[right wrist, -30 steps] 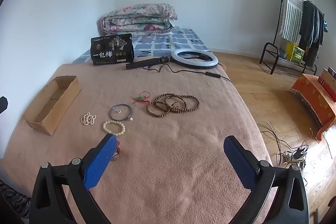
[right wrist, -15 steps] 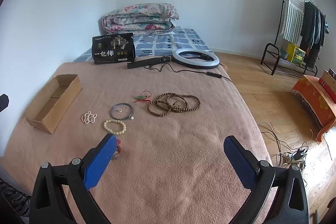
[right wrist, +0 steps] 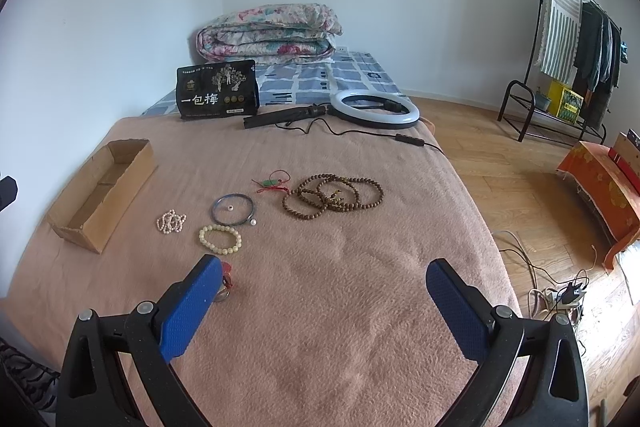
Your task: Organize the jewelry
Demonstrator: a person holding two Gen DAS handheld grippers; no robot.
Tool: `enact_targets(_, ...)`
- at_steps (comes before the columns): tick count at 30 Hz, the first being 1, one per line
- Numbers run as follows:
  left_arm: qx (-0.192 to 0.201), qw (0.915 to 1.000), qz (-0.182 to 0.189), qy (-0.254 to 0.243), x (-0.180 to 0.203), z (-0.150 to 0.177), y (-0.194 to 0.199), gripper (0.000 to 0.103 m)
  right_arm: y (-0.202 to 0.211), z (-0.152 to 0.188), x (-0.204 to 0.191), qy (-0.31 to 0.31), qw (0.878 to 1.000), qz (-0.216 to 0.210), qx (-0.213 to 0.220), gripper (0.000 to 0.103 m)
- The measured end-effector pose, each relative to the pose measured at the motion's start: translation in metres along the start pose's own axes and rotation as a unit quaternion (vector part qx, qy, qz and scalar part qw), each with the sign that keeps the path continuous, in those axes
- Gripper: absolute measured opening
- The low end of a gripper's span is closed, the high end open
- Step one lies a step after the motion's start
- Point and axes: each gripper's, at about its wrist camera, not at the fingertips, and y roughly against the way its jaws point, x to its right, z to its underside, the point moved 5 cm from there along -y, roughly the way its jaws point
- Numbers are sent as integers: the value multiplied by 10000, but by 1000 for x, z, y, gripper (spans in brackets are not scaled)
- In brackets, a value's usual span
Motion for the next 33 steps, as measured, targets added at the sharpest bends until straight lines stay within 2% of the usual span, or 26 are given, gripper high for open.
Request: enact_targets(33, -55, 10000, -71, 31, 0, 9, -7, 103, -10, 2, -11, 67, 9999, -60, -99, 103)
